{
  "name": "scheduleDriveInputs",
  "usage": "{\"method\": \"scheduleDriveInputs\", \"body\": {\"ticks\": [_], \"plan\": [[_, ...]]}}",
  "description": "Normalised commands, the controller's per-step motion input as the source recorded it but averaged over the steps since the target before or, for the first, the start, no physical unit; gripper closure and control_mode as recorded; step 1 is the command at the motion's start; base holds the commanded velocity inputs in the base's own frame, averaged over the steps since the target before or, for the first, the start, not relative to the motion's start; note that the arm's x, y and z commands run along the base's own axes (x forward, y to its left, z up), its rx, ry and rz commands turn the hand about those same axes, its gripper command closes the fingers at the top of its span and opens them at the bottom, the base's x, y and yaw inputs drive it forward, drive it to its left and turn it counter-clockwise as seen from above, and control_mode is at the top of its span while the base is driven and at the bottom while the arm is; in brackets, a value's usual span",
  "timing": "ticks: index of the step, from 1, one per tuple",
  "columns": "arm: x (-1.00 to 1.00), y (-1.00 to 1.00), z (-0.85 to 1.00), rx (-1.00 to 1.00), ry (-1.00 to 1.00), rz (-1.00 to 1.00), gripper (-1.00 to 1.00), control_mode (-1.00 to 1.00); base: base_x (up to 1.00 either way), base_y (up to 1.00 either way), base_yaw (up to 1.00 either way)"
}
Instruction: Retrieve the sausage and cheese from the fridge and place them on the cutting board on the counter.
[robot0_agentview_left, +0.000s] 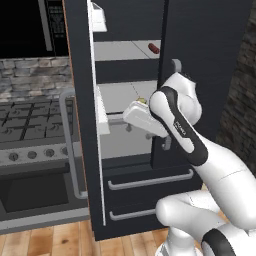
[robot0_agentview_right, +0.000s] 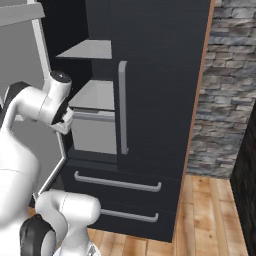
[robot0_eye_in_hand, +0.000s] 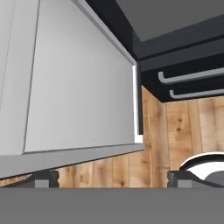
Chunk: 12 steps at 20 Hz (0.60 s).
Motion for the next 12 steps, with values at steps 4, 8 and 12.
{"method": "scheduleDriveInputs", "body": {"ticks": [4,8,12], "plan": [[0.06,-0.79,0.0,-0.03,-0.11,0.0,-1.0,-1.0,0.0,0.0,0.0],[0.15,-0.69,0.0,-0.09,-0.22,0.0,-1.0,-1.0,0.0,0.0,0.0],[0.24,-0.59,0.0,-0.2,-0.31,0.0,-1.0,-1.0,0.0,0.0,0.0]]}}
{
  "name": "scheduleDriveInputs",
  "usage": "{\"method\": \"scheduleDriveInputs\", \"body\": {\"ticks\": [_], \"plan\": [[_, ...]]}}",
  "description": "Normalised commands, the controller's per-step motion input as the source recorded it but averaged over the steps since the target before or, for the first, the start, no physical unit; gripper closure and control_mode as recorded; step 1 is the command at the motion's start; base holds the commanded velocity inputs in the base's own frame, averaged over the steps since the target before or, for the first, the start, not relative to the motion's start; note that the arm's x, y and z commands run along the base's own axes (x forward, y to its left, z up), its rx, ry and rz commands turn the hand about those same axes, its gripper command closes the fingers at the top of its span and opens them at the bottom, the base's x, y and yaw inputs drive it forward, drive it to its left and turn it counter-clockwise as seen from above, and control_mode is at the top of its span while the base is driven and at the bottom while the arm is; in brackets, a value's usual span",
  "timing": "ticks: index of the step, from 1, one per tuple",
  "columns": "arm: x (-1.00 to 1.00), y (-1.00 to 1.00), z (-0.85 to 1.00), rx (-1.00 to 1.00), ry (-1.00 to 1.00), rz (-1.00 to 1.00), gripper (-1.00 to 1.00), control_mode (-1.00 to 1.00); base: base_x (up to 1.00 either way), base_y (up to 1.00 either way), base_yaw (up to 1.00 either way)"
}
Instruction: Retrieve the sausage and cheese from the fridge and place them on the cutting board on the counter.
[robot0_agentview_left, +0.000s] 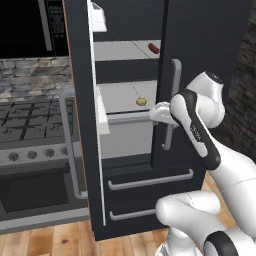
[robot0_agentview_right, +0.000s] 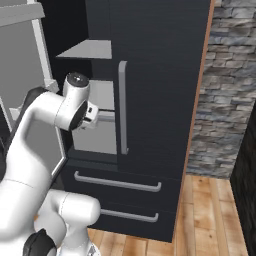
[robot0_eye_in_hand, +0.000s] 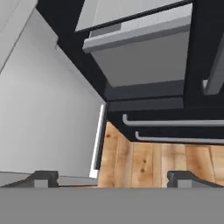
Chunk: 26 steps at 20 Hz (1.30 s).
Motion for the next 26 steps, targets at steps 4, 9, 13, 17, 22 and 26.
{"method": "scheduleDriveInputs", "body": {"ticks": [4,9,13,17,22,26], "plan": [[0.34,-0.56,0.0,-0.24,-0.27,0.0,-1.0,-1.0,0.0,0.0,0.0],[0.53,-0.42,0.16,-0.13,-0.14,-0.03,-1.0,-1.0,0.0,0.0,0.0],[0.55,-0.31,0.23,-0.07,-0.11,-0.06,-1.0,-1.0,0.0,0.0,0.0],[0.54,-0.33,0.25,-0.08,-0.01,-0.12,-1.0,-1.0,0.0,0.0,0.0],[0.53,-0.36,0.1,-0.06,-0.01,-0.13,-1.0,-1.0,0.0,0.0,0.0],[0.61,-0.36,-0.02,0.0,-0.02,-0.11,-1.0,-1.0,0.0,0.0,0.0]]}}
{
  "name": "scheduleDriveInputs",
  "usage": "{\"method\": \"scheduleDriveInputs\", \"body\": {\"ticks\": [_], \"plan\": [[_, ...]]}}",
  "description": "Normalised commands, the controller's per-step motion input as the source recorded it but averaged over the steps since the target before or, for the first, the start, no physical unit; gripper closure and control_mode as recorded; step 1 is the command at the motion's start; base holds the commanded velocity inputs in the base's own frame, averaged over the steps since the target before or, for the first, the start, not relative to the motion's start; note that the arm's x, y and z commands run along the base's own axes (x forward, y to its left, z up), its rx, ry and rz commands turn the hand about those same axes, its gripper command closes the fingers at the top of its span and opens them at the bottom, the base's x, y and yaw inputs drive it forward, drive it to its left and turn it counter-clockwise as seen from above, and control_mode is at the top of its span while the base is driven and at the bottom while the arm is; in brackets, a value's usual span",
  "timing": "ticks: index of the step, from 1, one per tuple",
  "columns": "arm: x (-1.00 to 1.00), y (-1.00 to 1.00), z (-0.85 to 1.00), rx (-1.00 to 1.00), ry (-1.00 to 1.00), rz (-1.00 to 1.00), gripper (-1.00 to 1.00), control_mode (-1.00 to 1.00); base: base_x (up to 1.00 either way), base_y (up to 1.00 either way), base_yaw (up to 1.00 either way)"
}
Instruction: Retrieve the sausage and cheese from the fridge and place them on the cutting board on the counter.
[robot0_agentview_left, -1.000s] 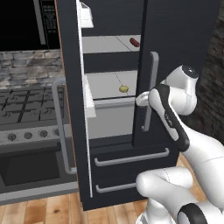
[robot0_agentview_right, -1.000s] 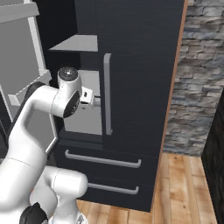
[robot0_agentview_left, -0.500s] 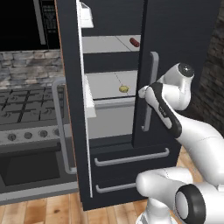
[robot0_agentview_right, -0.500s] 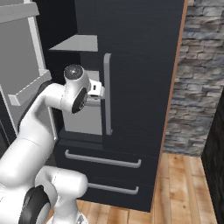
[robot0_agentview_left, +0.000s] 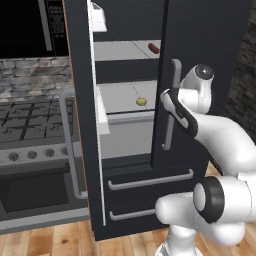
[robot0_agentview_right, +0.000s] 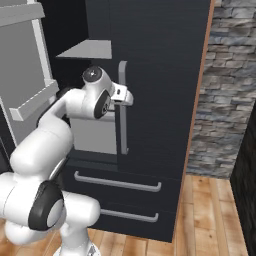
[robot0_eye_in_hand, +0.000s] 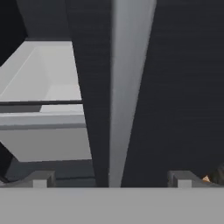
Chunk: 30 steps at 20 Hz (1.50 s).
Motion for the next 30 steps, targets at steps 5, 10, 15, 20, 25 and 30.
{"method": "scheduleDriveInputs", "body": {"ticks": [5,10,15,20,25,30], "plan": [[0.49,-0.16,-0.24,0.02,-0.13,-0.06,-1.0,-1.0,0.0,0.0,0.0],[0.46,0.0,-0.18,0.03,-0.24,0.0,-1.0,-1.0,0.0,0.0,0.0],[0.41,-0.07,-0.18,0.0,-0.09,0.0,-1.0,-1.0,0.0,0.0,0.0],[0.54,-0.12,0.0,0.0,0.0,0.0,-1.0,-1.0,0.0,0.0,0.0],[0.52,-0.06,0.1,0.0,0.05,0.0,-1.0,-1.0,0.0,0.0,0.0],[0.44,-0.06,0.05,0.0,0.06,0.0,-1.0,-1.0,0.0,0.0,0.0]]}}
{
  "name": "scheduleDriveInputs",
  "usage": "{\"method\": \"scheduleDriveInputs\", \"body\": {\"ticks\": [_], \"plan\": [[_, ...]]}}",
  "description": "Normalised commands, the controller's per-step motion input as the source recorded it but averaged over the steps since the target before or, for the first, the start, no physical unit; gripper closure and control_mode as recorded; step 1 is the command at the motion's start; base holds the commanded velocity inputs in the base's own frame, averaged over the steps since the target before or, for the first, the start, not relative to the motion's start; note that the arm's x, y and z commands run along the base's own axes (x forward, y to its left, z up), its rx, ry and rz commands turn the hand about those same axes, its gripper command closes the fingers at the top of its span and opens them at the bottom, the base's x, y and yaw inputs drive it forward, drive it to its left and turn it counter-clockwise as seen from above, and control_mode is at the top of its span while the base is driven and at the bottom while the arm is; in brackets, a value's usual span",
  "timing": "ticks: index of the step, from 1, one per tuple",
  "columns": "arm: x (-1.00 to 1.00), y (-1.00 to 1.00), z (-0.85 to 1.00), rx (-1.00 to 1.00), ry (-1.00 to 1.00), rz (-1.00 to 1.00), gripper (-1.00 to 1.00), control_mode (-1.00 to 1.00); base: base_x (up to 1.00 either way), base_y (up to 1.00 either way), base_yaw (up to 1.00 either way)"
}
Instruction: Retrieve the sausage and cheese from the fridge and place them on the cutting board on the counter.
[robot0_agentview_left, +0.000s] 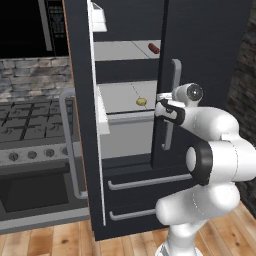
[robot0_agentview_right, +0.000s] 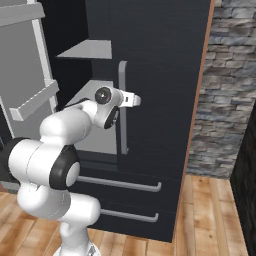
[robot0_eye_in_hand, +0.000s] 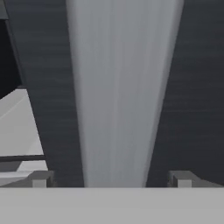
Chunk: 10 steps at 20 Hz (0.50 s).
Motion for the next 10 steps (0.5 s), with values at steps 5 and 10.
{"method": "scheduleDriveInputs", "body": {"ticks": [5,10], "plan": [[0.32,-0.04,0.11,0.0,0.09,0.0,1.0,-1.0,0.0,0.0,0.0],[-0.05,-0.28,0.06,0.0,0.03,0.0,1.0,-1.0,0.0,0.0,0.0]]}}
